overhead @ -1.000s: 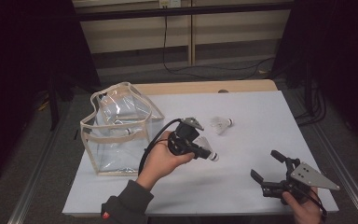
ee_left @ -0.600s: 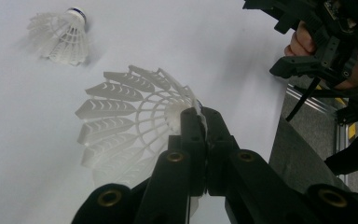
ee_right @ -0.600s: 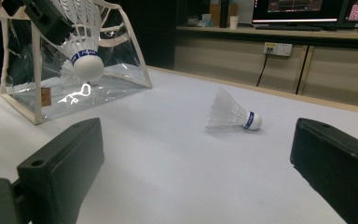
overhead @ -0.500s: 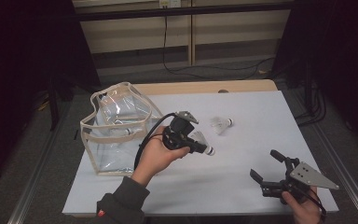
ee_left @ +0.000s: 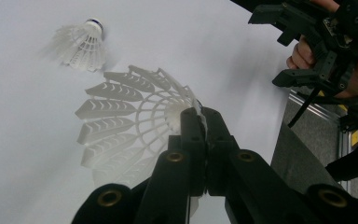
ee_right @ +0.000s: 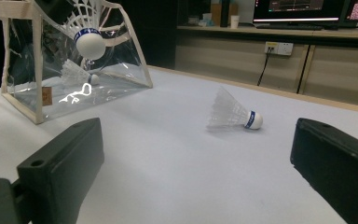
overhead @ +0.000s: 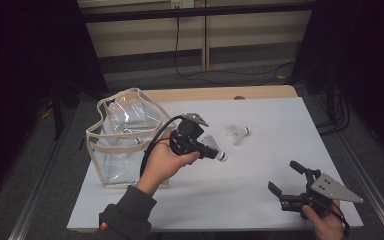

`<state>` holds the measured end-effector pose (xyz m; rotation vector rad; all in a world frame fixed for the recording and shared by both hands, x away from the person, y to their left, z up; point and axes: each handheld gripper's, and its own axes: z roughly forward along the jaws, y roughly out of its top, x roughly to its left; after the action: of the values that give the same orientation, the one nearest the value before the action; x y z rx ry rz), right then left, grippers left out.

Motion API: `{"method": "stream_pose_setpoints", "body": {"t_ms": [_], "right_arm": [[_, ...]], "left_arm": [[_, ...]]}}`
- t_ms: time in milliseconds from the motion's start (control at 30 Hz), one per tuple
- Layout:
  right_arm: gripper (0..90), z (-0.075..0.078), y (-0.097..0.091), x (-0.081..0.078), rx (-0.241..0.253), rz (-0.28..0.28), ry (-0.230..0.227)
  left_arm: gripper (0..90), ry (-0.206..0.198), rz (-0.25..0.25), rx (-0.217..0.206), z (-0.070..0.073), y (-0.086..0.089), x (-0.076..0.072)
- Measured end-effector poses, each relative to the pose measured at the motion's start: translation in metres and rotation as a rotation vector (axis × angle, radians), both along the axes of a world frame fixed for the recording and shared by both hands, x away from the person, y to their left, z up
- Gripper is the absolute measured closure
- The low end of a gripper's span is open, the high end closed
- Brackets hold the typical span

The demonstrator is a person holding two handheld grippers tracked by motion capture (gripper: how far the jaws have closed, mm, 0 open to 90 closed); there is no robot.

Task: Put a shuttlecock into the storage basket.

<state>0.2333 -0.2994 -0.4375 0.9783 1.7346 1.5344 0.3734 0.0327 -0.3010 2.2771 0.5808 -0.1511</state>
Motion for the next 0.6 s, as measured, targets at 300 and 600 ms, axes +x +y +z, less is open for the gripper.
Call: {"method": "stream_pose_setpoints", "body": {"t_ms": [300,600], "right_arm": [[2.4,0.0,0.0002,-0.0002,-0.002,0.003,0.0],[2.4,0.0,-0.0001,-0.0003,-0.001,0.002,-0.001]], "left_arm": [[89.4,0.003,0.011,0.0,0.0042,0.0039,0.0028],[89.4,-0.002,0.015,0.015,0.0088,0.005,0.0044]]}}
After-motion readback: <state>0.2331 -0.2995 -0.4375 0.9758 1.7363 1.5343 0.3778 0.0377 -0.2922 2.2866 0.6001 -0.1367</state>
